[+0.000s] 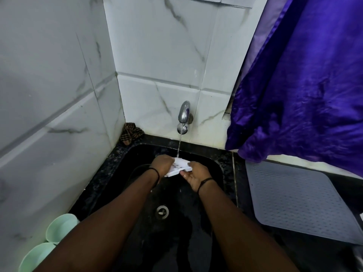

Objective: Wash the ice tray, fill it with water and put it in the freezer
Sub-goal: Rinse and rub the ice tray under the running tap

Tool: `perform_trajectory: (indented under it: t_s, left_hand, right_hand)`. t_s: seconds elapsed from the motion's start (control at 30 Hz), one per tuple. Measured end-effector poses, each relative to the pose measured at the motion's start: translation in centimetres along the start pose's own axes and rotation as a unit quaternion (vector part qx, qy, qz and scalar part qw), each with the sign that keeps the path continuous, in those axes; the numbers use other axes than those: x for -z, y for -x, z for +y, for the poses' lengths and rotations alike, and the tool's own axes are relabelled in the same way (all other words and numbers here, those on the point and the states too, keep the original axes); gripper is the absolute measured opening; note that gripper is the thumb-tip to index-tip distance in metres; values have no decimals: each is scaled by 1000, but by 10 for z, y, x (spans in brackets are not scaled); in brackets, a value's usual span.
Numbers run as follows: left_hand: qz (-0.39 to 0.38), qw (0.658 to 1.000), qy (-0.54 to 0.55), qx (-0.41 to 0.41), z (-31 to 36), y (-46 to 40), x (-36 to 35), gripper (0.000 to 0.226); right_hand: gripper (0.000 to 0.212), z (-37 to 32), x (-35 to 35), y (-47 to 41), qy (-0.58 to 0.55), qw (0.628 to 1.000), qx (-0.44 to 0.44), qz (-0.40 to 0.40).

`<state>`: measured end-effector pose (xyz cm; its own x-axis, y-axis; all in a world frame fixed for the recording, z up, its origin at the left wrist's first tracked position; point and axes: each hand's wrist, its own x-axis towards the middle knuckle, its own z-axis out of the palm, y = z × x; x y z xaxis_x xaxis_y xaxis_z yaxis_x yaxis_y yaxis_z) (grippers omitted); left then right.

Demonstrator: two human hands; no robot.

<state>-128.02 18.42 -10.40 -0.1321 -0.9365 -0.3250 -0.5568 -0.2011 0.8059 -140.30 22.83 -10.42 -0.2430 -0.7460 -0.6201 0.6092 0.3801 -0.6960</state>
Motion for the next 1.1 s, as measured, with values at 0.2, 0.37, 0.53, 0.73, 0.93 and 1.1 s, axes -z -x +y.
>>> perform_trajectory:
  t_s: [0.2,0.37,0.53,0.73,0.93,1.1]
  left_hand:
    - [236,968,89,-15,-12,-4,22,49]
    - [224,958,170,-55,-21,-7,22,56]
    - [191,959,195,-73,-21,-11,9,58]
    - [158,967,175,-94,-16,-23,2,56]
    - [127,968,193,-94,-21,-31,-13,49]
    - [125,963,216,-99,-21,-34,-23,46]
  right_hand:
    - [23,15,5,-5,33,997,22,-65]
    - [16,28,16,-14,-23,998,19,-50]
    - [14,34,36,-18,-21,999,6,-47]
    - [19,28,54,-19,93,992,-26,-87]
    - [23,32,70,-17,116,987,-31,-108]
    - [20,31,82,-13,100,992,7,-83]
